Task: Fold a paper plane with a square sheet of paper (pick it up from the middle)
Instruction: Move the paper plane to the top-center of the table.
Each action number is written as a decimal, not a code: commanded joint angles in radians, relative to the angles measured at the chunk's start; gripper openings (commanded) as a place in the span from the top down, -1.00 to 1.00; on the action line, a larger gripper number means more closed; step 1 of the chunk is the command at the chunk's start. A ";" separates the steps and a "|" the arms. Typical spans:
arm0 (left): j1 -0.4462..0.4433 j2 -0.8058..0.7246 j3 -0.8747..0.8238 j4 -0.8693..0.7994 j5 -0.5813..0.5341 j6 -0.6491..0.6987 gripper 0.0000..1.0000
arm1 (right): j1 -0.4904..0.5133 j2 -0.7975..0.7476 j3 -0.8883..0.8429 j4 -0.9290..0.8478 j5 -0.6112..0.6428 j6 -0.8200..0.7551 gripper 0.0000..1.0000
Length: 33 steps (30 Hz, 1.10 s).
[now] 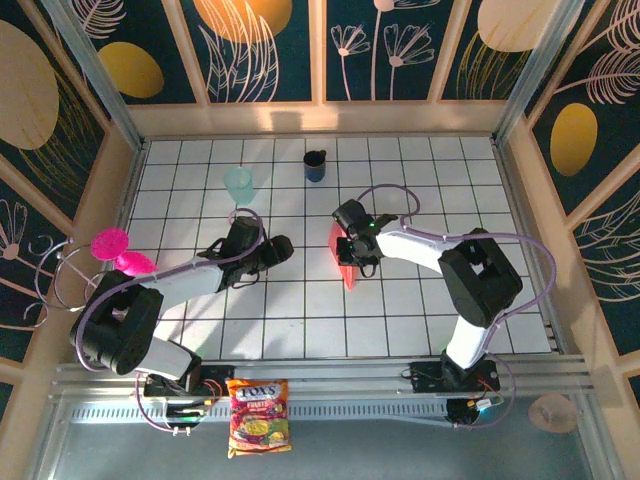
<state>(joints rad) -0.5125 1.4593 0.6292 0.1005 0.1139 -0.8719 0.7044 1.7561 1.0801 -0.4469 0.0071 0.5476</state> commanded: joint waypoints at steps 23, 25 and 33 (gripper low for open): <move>0.001 -0.018 0.001 -0.022 -0.032 0.029 -0.76 | -0.028 0.059 0.040 0.013 0.033 0.009 0.80; 0.000 -0.035 0.002 -0.035 -0.058 0.049 -0.87 | -0.048 0.038 0.059 0.014 0.054 -0.013 0.81; 0.000 -0.104 0.021 -0.103 -0.170 0.118 -0.97 | -0.166 0.050 0.164 0.076 0.039 -0.206 0.86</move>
<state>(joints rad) -0.5125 1.3781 0.6300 0.0441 0.0040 -0.7956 0.5728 1.8114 1.1961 -0.4091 0.0368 0.4328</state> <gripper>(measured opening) 0.988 0.072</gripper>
